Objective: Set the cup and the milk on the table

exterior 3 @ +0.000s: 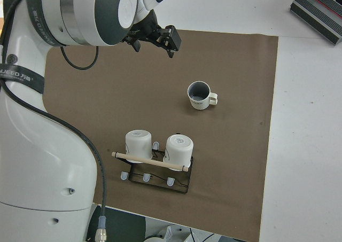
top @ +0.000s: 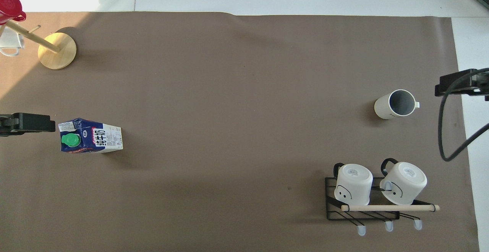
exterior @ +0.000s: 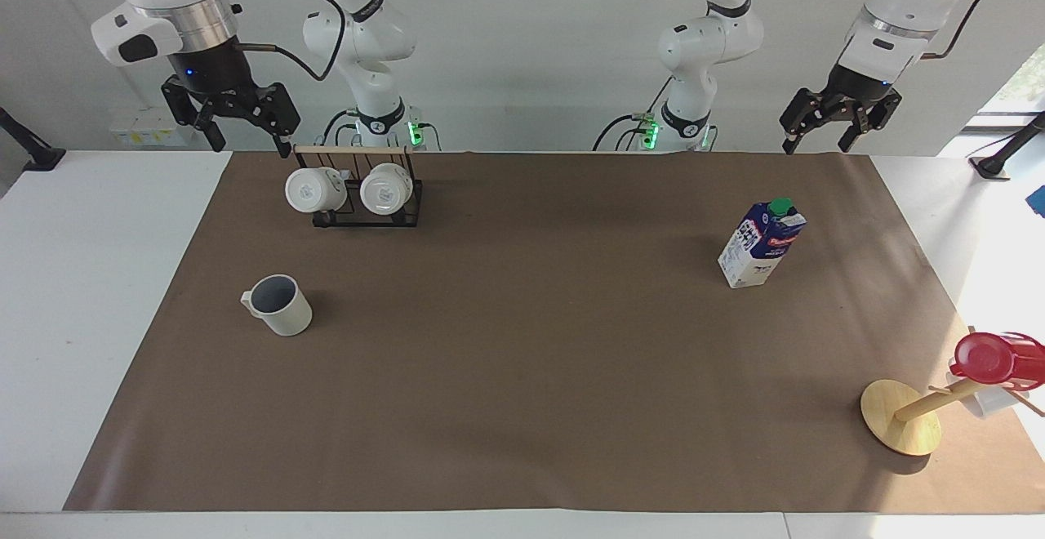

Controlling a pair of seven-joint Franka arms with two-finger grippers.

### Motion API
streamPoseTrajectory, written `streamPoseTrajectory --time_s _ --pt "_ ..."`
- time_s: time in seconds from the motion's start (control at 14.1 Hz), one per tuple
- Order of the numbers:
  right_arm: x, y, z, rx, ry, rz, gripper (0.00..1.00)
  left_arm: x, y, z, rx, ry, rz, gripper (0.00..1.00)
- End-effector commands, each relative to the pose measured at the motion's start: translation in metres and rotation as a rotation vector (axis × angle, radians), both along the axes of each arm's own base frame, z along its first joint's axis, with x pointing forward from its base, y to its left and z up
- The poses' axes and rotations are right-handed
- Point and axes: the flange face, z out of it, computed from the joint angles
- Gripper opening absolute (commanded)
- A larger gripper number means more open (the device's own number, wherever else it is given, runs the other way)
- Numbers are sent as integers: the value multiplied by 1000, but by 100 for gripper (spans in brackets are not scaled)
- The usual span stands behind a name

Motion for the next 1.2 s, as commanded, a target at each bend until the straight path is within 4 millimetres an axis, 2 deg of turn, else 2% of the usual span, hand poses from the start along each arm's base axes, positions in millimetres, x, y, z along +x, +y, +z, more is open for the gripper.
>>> streamPoseTrajectory --time_s 0.0,0.35,0.71,0.85,0.99,1.13 --pt "3 1 -3 -4 -17 14 100 -2 4 5 9 6 4 100" --pt "11 -1 -10 -5 -26 10 100 -4 3 5 10 18 5 100" --pt "19 -3 -43 -5 -26 11 100 -4 -1 5 10 20 -6 100" --pt "25 -8 -67 -6 -35 14 100 -4 3 5 10 18 4 100" --pt "29 -14 -109 -6 -25 8 100 -4 3 5 10 18 4 100" --pt "29 -28 -151 -6 -30 -12 100 -4 2 5 10 18 1 100"
